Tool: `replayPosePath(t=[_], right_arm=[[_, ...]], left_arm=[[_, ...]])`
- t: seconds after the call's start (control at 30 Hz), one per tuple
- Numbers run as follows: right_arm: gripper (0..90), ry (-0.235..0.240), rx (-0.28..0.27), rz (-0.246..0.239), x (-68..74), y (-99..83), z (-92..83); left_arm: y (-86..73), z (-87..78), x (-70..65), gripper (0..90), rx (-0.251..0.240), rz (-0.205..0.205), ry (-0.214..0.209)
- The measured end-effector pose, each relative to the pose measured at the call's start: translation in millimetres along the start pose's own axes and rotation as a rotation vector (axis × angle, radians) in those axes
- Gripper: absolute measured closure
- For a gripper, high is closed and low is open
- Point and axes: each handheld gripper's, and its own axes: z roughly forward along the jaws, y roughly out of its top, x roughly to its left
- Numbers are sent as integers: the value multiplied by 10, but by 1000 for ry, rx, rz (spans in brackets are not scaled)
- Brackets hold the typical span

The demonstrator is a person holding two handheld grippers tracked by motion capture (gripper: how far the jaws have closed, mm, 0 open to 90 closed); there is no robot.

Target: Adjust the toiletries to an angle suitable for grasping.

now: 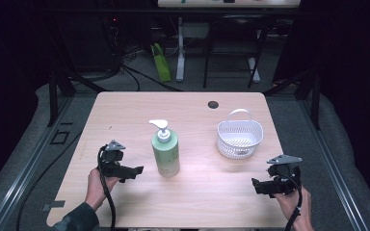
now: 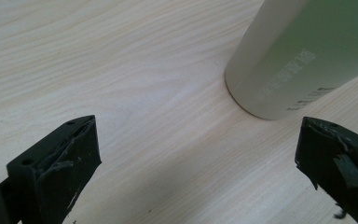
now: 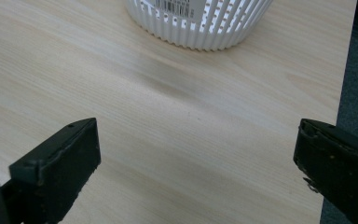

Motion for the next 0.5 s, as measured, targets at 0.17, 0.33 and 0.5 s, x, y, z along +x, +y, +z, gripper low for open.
replayPosePath(t=[0.17, 0.33, 0.5], right_arm=[[0, 10, 27, 10, -37, -28, 40], [0, 19, 52, 12, -58, -36, 88], [0, 15, 69, -6, -35, -39, 111]], left_arm=[[21, 0, -44, 0, -2, 14, 0], [26, -8, -106, 0, 0, 47, -6], [39, -33, -139, 0, -18, 52, -21]])
